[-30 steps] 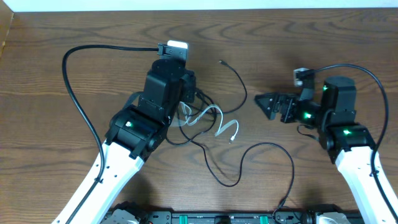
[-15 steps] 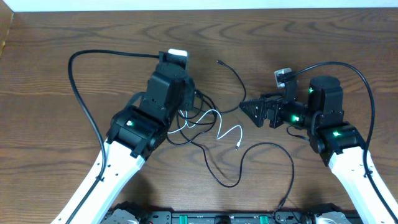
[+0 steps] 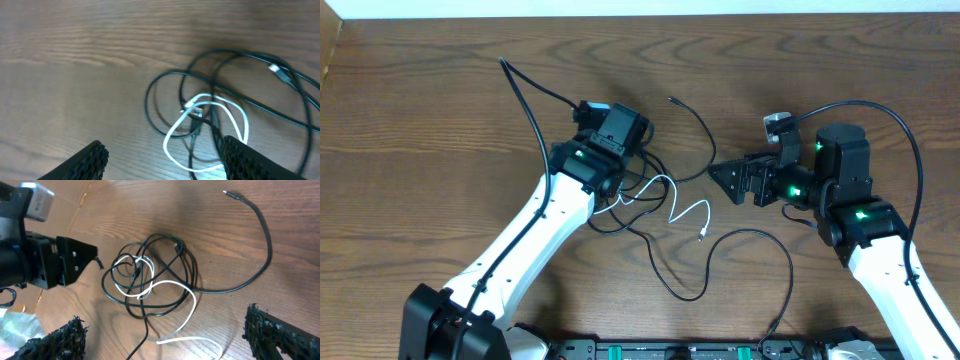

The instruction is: Untangle cables

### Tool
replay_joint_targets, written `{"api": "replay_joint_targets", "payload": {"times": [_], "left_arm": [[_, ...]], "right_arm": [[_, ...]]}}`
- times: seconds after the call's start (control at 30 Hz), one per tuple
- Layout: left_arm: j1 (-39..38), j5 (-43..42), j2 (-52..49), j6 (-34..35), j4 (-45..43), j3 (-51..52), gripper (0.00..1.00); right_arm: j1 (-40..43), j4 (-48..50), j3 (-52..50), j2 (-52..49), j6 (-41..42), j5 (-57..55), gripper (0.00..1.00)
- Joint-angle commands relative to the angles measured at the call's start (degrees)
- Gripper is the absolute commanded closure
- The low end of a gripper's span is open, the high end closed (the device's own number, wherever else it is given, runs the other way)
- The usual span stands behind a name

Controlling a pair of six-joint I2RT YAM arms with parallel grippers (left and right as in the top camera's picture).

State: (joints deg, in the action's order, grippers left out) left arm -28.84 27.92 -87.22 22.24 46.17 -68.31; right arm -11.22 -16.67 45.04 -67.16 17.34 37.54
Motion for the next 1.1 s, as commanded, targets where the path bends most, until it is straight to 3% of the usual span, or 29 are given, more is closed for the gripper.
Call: {"api": "replay_joint_targets", "payload": {"times": [0.0, 0.1, 0.23, 0.33, 0.4, 0.43, 0.57, 1.0, 1.07], "left_arm": [[3.0, 3.2, 0.4, 4.9, 1.4, -0.3, 0.26], [5.9, 1.1, 0.4, 7.1, 4.2, -0.1, 0.26], [8.3, -7.3, 0.4, 5.5, 5.0, 1.7, 0.26], [7.7, -8.8, 0.4, 4.9, 3.7, 4.9, 0.26], [7.2, -9.3, 0.4, 4.9, 2.0, 8.1, 0.25], [7.2, -9.9, 0.4, 4.9, 0.9, 10.0, 0.2], [7.2, -10.8, 0.4, 4.8, -5.3, 16.8, 0.19], [7.2, -11.0, 0.4, 3.6, -20.0, 24.7, 0.19], [7.2, -11.0, 0.4, 3.6, -21.2, 25.6, 0.11]], "right_arm": [[-0.2, -0.2, 0.2, -0.4, -0.7, -1.2, 0.01], [-0.2, -0.3, 0.2, -0.4, -0.7, -1.6, 0.01], [-0.2, -0.5, 0.2, -0.4, -0.7, -2.7, 0.01], [-0.2, -0.5, 0.2, -0.5, -0.7, -2.7, 0.01], [-0.2, -0.6, 0.2, -0.5, -0.7, -2.7, 0.01], [-0.2, -0.7, 0.2, -0.5, -0.7, -2.7, 0.01], [-0.2, -0.9, 0.2, -0.5, -0.7, -2.8, 0.01], [-0.2, -0.9, 0.2, -0.5, -0.7, -3.1, 0.01], [-0.2, -0.9, 0.2, -0.5, -0.7, -3.1, 0.01]]}}
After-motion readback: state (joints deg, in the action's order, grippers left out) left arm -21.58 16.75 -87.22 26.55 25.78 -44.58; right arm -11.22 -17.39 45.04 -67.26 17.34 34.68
